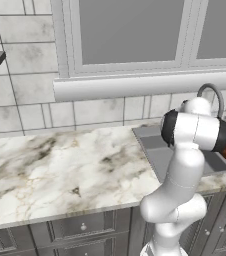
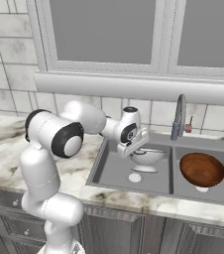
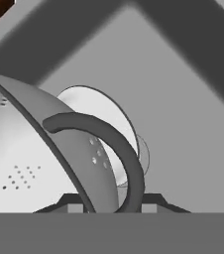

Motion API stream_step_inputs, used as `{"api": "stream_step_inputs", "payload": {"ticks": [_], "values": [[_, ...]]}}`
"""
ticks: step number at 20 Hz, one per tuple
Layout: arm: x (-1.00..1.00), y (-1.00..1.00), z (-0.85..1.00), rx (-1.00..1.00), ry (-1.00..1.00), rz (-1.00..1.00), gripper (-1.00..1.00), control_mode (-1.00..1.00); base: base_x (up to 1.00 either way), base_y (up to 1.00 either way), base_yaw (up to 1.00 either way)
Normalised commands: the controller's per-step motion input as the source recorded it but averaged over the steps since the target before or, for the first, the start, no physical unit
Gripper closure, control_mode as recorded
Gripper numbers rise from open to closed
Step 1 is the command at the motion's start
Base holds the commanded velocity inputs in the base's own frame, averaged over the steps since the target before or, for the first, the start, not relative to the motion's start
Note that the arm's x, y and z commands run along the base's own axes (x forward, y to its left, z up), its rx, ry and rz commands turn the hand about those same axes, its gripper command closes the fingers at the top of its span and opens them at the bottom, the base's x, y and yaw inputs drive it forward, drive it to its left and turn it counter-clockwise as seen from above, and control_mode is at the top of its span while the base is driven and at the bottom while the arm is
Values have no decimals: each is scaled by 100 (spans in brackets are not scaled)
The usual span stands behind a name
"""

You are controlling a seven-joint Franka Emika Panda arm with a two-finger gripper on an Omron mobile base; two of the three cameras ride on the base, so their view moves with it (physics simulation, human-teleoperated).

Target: Place the colander in the left basin and the bowl in the right basin of the sink.

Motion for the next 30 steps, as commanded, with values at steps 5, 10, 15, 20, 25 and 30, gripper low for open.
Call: {"api": "stream_step_inputs", "payload": {"ticks": [5,10,15,20,25,30], "values": [[11,0,-20,0,0,-12,100,-100,0,0,0],[0,0,-19,0,0,-7,100,-100,0,0,0],[0,0,-23,0,0,-8,100,-100,0,0,0],[-4,0,-21,0,1,-7,100,-100,0,0,0],[-27,0,-16,2,7,-5,100,-100,0,0,0],[-28,3,-13,1,12,-3,100,-100,0,0,0]]}}
